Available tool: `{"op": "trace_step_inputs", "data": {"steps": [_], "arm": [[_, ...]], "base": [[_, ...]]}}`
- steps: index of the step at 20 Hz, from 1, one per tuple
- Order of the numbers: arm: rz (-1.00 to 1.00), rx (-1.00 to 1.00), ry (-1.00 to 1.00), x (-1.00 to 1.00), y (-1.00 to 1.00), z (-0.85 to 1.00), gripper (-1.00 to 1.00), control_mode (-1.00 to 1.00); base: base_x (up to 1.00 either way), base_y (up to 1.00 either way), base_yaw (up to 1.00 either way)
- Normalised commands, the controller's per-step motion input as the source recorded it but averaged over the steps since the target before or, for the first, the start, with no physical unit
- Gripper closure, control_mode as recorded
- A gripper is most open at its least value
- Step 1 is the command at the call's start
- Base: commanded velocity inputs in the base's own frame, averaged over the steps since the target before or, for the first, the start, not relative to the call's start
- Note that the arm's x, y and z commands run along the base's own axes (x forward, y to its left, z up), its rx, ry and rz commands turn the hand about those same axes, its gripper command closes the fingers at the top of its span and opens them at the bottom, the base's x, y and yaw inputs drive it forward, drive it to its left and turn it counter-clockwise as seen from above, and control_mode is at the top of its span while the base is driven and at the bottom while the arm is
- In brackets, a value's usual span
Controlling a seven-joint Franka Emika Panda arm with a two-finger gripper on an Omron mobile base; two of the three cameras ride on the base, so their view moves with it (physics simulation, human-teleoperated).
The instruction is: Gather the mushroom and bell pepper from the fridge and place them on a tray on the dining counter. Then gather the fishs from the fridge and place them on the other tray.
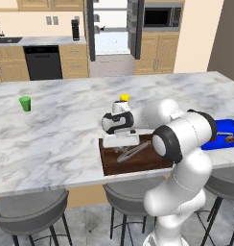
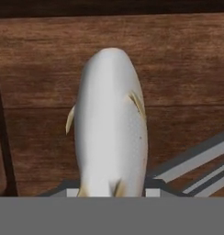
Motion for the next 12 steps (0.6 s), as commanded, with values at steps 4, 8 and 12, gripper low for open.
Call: {"op": "trace_step_inputs", "data": {"steps": [4, 8, 12], "arm": [[0.00, 0.00, 0.00, 0.00, 0.00, 0.00, -1.00, -1.00], [0.00, 0.00, -0.01, 0.00, 0.00, 0.00, -1.00, -1.00], [0.00, 0.00, -0.03, -0.10, -0.01, 0.37, -1.00, -1.00]], "base": [[0.00, 0.00, 0.00], [0.00, 0.00, 0.00], [0.00, 0.00, 0.00]]}}
